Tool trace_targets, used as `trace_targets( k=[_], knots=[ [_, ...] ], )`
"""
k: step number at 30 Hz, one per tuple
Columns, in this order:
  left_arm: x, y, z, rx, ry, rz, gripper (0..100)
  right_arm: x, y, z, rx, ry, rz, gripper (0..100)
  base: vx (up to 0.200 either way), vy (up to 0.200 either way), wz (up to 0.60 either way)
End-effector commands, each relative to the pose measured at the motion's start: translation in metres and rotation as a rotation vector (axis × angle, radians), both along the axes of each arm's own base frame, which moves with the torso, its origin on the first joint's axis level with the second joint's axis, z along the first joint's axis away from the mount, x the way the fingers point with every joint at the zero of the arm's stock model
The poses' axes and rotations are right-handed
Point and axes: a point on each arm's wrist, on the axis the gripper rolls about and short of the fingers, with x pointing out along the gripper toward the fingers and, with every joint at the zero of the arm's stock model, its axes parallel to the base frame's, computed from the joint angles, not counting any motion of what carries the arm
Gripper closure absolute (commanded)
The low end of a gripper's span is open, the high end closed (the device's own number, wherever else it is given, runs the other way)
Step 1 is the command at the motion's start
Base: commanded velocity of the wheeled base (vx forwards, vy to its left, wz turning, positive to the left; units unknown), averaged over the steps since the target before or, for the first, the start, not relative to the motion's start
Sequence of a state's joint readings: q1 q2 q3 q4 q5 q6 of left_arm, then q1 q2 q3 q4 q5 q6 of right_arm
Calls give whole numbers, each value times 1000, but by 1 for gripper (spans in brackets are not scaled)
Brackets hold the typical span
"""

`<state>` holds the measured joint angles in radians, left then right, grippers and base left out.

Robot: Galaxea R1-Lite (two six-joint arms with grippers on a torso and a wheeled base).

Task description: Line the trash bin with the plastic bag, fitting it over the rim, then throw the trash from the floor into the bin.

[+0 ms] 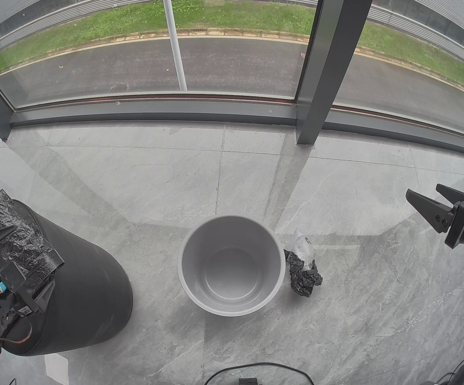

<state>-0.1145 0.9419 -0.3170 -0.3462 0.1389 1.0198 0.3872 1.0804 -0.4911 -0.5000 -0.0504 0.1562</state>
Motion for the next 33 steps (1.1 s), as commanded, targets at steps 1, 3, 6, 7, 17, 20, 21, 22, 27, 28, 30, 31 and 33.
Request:
trace_targets(
  k=[1, 3, 6, 7, 17, 20, 21, 22, 27, 28, 30, 31, 33],
  knots=[
    [14, -3, -7, 6, 60, -7, 0, 1, 0, -1, -2, 5, -2, 0, 0, 0, 0],
    [17, -3, -6, 8, 49, -3, 0, 0, 0, -1, -1, 4, -1, 0, 0, 0, 0],
    [23, -4, -5, 13, 30, 16, 0, 0, 0, -2, -2, 5, -2, 0, 0, 0, 0],
    [25, -4, -5, 12, 24, 17, 0, 0, 0, -2, -1, 4, 1, 0, 0, 0, 0],
    [39, -5, -1, 59, -59, 41, 0, -1, 0, -2, -2, 7, 1, 0, 0, 0, 0],
    [39, -4, -1, 78, -57, 47, 0, -1, 0, -2, -2, 5, 1, 0, 0, 0, 0],
    [39, -4, -1, 78, -58, 50, 0, -1, 0, -2, -2, 7, 1, 0, 0, 0, 0],
    [39, -3, -1, 80, -60, 59, 0, -1, -1, -2, -2, 5, -1, 0, 0, 0, 0],
    [38, -2, 0, 89, -63, 74, 0, -1, -1, -5, -5, 9, 1, 0, 0, 0, 0],
    [38, -2, 0, 89, -63, 82, 0, -1, 0, -5, -3, 5, 1, 0, 0, 0, 0],
    [38, -1, 1, 91, -68, 94, 0, -1, 0, -6, 0, -4, 1, 0, 0, 0, 0],
    [39, -1, 1, 91, -66, 94, 0, -1, -1, -7, 1, -6, 1, 0, 0, 0, 0],
    [39, -1, 1, 90, -66, 97, 0, -1, -1, -7, 2, -11, 1, 0, 0, 0, 0]
  ],
)
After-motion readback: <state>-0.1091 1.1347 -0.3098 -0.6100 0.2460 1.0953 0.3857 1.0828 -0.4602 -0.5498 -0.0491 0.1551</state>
